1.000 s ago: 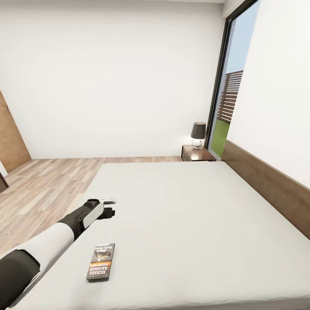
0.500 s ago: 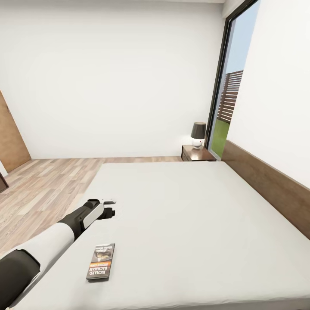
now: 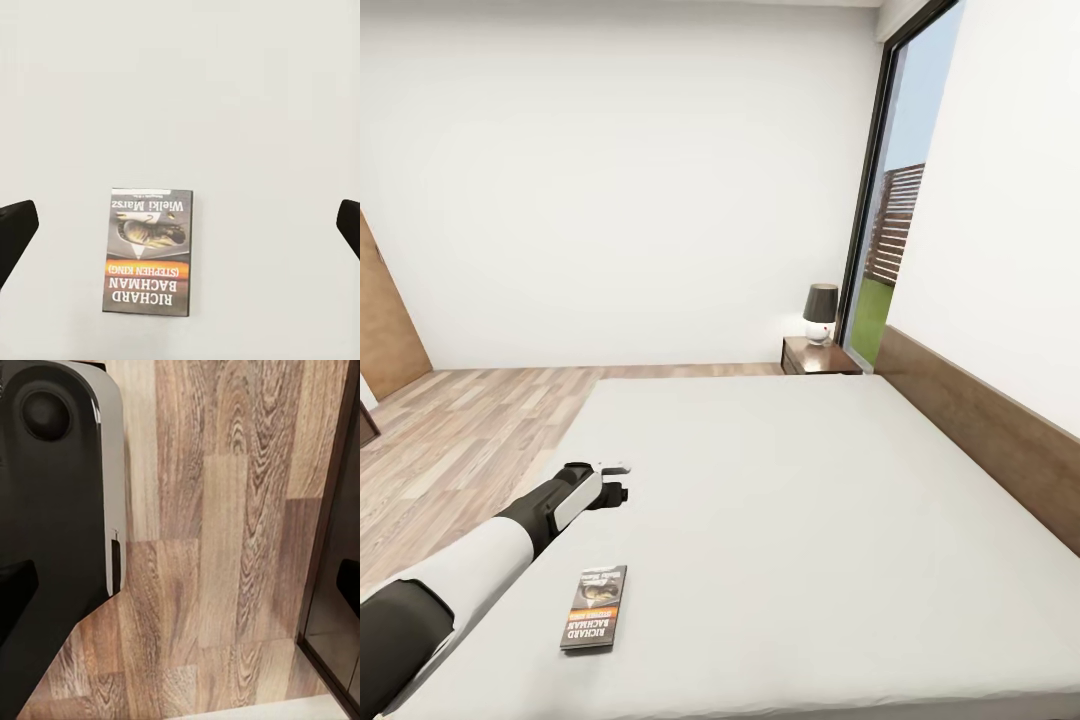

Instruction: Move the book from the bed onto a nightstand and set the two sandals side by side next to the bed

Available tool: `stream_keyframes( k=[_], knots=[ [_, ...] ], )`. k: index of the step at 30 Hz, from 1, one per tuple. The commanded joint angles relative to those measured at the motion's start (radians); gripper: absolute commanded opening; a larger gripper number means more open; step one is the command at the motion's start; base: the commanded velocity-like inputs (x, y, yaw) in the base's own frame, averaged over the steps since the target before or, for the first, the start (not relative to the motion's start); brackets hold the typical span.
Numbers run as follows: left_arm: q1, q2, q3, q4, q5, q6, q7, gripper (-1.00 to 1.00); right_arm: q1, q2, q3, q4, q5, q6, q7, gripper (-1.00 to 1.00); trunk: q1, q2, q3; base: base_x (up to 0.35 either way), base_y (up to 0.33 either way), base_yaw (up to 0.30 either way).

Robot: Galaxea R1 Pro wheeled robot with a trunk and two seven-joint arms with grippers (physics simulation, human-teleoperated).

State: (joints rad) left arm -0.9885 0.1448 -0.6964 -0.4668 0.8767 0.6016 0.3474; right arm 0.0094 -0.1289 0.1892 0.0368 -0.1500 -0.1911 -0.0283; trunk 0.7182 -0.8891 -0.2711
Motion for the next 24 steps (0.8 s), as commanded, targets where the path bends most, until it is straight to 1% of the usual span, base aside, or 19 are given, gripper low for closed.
stream_keyframes(
  k=[1,24],
  knots=[
    [-0.001,0.002,-0.008,-0.003,0.011,0.002,0.009,1.00,-0.001,0.000,0.009,0.002,-0.010,-0.005,-0.001,1.00,0.000,-0.001,-0.001,0.000,0.000,0.000],
    [-0.001,-0.001,-0.008,-0.003,0.010,0.001,0.011,1.00,0.000,0.005,0.010,0.000,-0.010,-0.005,-0.001,1.00,0.000,-0.001,-0.001,-0.016,0.000,0.000]
  ],
)
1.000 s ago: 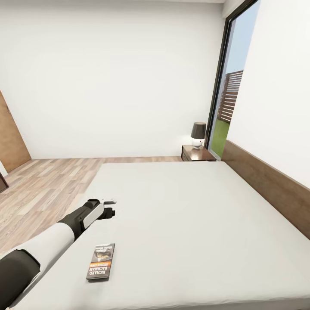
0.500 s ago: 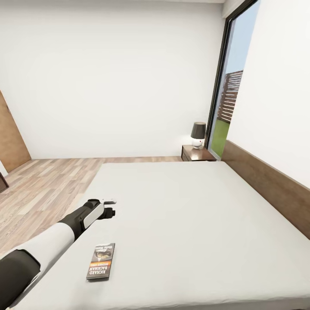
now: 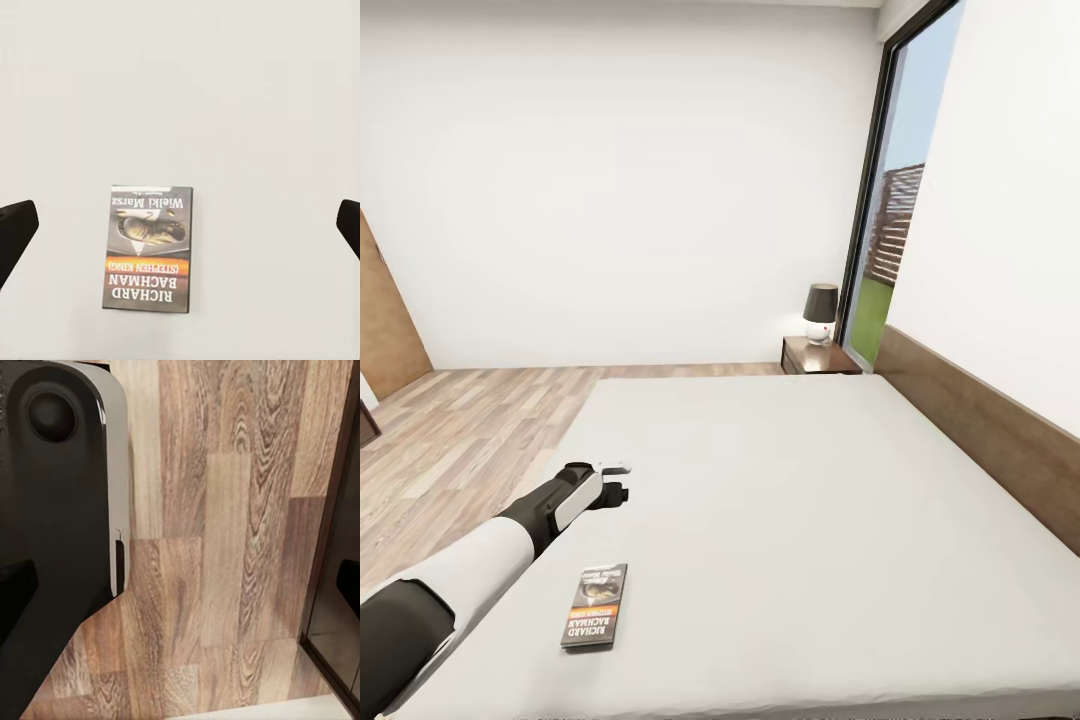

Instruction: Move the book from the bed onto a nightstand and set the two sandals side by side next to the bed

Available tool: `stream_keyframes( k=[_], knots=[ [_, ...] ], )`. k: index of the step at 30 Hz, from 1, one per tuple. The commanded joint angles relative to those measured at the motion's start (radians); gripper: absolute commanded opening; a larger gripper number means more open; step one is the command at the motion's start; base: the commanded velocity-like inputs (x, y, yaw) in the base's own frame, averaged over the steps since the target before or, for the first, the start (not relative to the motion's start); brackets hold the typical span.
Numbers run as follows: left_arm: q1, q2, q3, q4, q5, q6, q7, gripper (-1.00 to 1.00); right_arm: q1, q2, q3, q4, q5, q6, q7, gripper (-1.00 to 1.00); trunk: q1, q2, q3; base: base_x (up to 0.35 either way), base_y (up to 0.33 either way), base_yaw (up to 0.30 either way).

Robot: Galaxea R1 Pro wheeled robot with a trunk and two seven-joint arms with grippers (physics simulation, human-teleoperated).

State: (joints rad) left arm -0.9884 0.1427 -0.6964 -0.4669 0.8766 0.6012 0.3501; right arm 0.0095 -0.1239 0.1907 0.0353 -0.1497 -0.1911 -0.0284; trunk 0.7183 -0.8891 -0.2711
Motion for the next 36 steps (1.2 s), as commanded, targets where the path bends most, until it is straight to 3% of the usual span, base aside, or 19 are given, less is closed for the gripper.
stream_keyframes(
  k=[1,36],
  knots=[
    [-0.001,0.001,-0.008,-0.002,0.011,0.002,0.009,1.00,0.000,0.000,0.009,0.002,-0.010,-0.005,-0.001,1.00,0.000,-0.001,-0.001,-0.057,0.000,0.000],
    [-0.001,0.002,-0.008,-0.003,0.010,0.002,0.009,1.00,-0.001,0.003,0.009,0.002,-0.010,-0.006,-0.001,1.00,0.000,-0.001,-0.001,-0.031,0.000,0.000]
  ],
)
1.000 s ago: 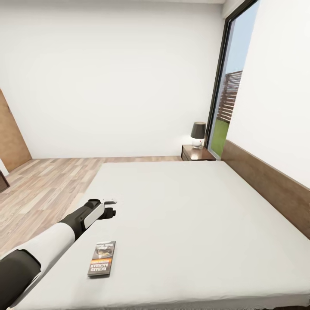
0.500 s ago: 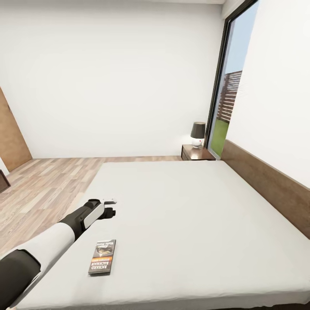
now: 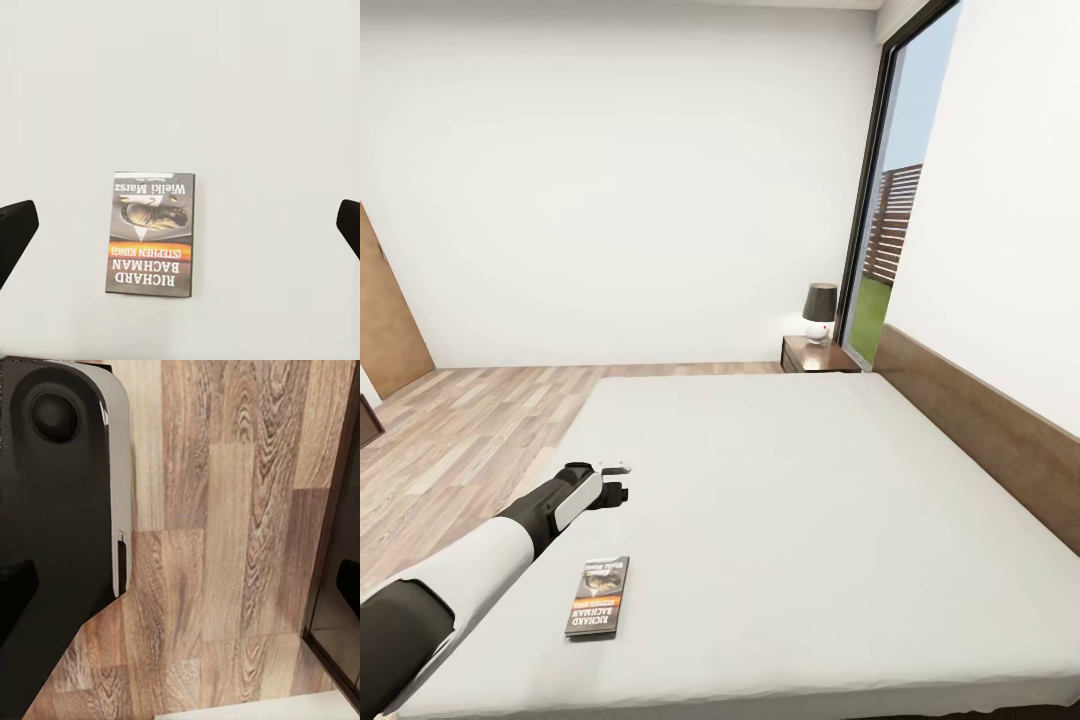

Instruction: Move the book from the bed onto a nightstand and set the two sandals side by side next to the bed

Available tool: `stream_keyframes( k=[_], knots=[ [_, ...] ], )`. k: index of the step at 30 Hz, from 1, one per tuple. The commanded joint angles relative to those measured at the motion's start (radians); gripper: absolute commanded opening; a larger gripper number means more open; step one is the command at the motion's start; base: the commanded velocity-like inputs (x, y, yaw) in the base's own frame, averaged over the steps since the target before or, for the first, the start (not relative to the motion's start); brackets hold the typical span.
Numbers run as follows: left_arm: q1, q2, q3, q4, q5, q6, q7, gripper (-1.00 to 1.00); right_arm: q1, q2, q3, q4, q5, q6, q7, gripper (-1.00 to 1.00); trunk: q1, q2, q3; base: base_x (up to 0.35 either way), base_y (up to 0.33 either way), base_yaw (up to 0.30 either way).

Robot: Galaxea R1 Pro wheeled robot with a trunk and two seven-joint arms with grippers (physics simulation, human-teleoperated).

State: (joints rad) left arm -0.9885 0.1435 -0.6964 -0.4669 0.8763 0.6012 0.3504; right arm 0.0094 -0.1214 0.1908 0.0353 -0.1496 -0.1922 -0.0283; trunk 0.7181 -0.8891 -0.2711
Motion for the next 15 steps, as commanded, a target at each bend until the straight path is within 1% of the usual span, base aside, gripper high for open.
stream_keyframes(
  k=[1,15],
  knots=[
    [-0.001,0.001,-0.008,-0.003,0.011,0.002,0.009,1.00,0.000,0.001,0.009,0.002,-0.010,-0.005,-0.001,1.00,0.000,-0.001,-0.001,0.000,0.000,0.000],
    [-0.001,0.001,-0.008,-0.003,0.010,0.002,0.009,1.00,0.000,0.004,0.009,0.001,-0.010,-0.006,-0.001,1.00,0.000,-0.001,-0.001,0.000,0.000,0.000]
  ],
)
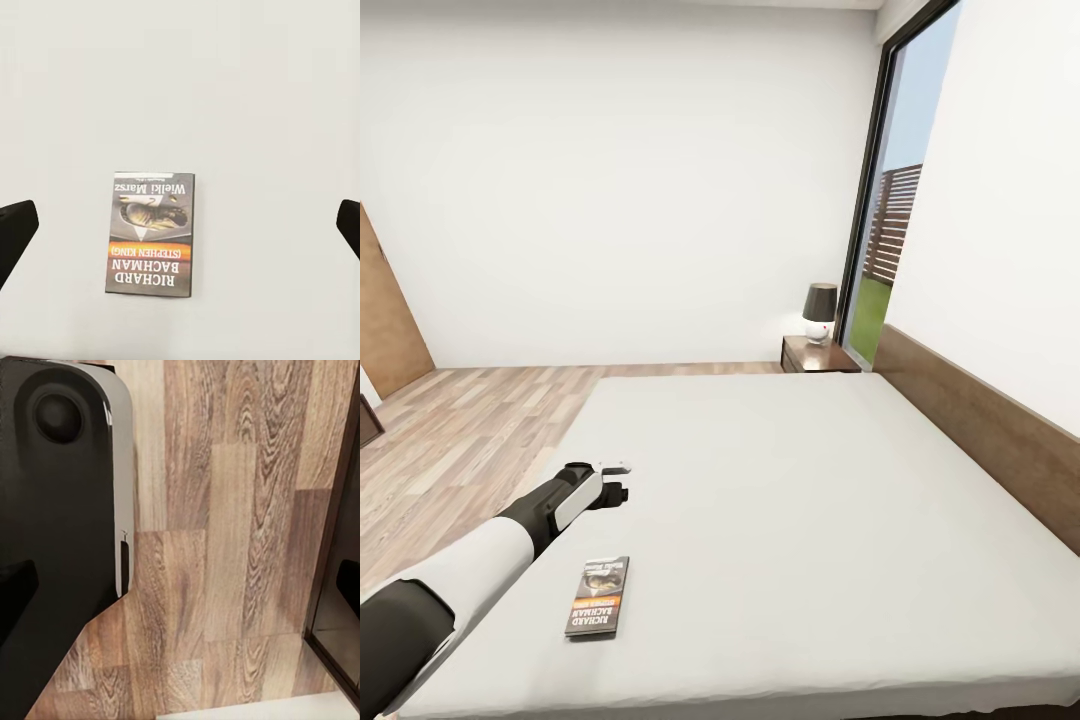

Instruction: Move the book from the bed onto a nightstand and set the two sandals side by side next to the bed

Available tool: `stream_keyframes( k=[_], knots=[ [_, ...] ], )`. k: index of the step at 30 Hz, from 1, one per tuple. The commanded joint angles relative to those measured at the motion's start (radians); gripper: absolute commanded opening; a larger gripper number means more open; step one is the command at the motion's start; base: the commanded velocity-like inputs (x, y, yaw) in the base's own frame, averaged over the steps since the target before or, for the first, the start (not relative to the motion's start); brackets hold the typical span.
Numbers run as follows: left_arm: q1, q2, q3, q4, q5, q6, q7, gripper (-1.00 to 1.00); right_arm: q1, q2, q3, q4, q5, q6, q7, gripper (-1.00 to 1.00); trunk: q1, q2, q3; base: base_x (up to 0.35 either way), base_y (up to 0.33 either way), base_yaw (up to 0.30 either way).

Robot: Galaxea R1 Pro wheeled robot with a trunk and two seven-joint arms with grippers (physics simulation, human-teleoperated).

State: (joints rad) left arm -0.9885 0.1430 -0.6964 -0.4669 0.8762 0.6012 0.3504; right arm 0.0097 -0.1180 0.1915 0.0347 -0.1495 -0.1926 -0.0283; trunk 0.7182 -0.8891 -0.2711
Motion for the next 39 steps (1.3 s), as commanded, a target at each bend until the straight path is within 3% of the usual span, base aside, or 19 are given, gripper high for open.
stream_keyframes(
  k=[1,9,24,39],
  knots=[
    [-0.001,0.001,-0.008,-0.003,0.011,0.002,0.009,1.00,-0.001,0.000,0.009,0.002,-0.010,-0.005,-0.001,1.00,0.000,-0.001,-0.001,0.000,0.000,0.000],
    [-0.001,0.003,-0.008,-0.003,0.010,0.001,0.009,1.00,-0.001,0.000,0.008,0.003,-0.011,-0.004,-0.001,1.00,0.000,-0.001,-0.002,0.000,0.000,0.000],
    [-0.001,0.005,-0.008,-0.003,0.010,0.000,0.009,1.00,0.058,-0.009,0.007,0.004,-0.012,-0.002,-0.001,1.00,0.000,-0.001,-0.003,0.000,0.000,0.000],
    [-0.001,0.006,-0.008,-0.003,0.010,0.000,0.009,1.00,0.066,-0.009,0.006,0.002,-0.012,-0.002,-0.001,1.00,0.000,-0.001,-0.003,0.000,0.000,0.000]
  ],
)
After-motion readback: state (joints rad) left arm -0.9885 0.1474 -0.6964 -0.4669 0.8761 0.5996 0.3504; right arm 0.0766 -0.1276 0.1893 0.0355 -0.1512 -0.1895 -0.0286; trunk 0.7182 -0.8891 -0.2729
